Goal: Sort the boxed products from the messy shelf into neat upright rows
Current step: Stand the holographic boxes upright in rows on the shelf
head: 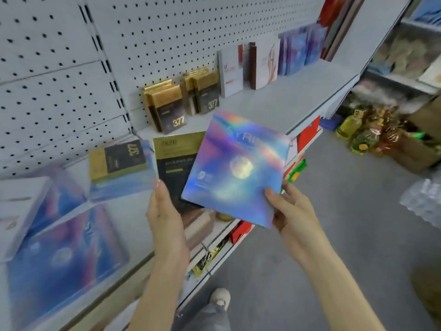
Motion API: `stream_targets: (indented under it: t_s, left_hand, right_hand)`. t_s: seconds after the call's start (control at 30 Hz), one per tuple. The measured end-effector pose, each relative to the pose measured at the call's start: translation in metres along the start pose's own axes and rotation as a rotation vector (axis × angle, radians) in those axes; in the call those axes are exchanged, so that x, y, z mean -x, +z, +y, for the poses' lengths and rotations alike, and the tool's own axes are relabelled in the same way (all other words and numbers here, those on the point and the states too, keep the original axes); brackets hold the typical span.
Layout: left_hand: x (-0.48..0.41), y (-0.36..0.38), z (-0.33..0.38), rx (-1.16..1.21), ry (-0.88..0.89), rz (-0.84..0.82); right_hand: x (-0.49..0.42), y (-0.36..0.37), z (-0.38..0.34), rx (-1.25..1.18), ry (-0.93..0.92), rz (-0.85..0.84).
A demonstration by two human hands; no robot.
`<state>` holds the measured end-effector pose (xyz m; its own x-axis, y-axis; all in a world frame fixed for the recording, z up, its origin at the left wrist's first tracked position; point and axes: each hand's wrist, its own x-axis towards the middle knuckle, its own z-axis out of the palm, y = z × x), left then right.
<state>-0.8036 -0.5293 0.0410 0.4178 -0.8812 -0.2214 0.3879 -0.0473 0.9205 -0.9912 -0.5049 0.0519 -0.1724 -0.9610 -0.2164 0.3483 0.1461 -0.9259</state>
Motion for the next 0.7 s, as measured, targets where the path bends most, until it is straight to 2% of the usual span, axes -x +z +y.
stream_targets:
  t_s: [0.23, 0.33, 0.5, 0.57, 0.7]
  left_hand:
    - [-0.074, 0.062, -0.011, -0.120, 0.020, 0.086]
    - [-0.102, 0.082, -0.026, -0.150, 0.041, 0.128]
    - [-0.153, 0.130, -0.053, -0.263, 0.072, 0.095]
    - [-0.173, 0.154, -0.062, -0.232, 0.081, 0.088]
    - [-0.211, 0.198, -0.078, -0.168, 0.078, 0.218]
  right_hand:
    - [-0.106, -0.039, -0.017, -0.030, 0.015, 0.059]
    - [-0.155, -0.048, -0.022, -0.012, 0.026, 0.005]
    - [-0.248, -0.061, -0.034, -0.001, 0.050, -0.065]
    - [-0.284, -0.063, -0.039, -0.002, 0.062, -0.115]
    - [-0.350, -0.068, -0.054, 0.031, 0.116, -0.202]
